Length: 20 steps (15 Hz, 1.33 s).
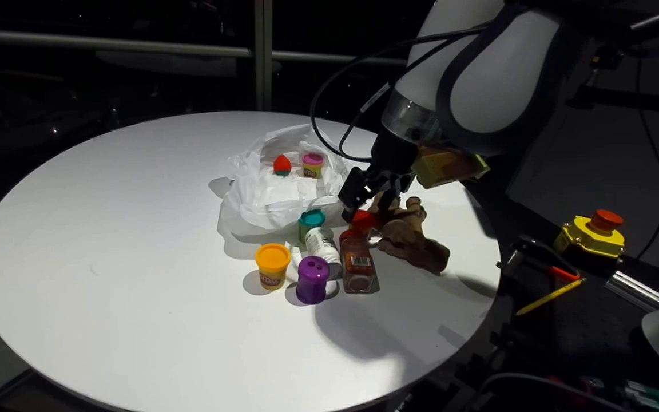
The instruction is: Put all the objects in the white plastic bag
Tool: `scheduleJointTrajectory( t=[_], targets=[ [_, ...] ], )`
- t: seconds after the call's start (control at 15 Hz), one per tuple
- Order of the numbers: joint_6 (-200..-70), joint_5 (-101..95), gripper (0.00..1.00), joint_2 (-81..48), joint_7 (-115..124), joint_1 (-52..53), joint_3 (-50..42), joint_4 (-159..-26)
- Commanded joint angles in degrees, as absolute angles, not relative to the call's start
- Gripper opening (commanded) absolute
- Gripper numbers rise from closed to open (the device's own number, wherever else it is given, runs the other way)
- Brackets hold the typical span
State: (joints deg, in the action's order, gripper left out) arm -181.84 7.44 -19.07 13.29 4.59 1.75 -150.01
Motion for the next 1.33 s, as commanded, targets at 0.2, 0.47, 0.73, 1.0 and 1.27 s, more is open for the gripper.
scheduleJointTrajectory(
  t=[0.2,0.47,0.73,1.0,1.27],
  targets=[
    [-183.7,9.5,1.0,-23.6,14.6,6.8,-1.3,-145.9],
    [-182.6,9.8,0.9,-22.2,15.3,8.1,-3.2,-146.7],
    [-180.6,10.4,0.97,-19.8,16.5,8.0,-1.5,-147.8],
    [-179.1,10.4,1.0,-18.8,17.5,9.0,-1.3,-148.6],
    [-178.0,9.9,0.68,-18.9,18.3,9.6,-2.0,-148.8]
  ],
)
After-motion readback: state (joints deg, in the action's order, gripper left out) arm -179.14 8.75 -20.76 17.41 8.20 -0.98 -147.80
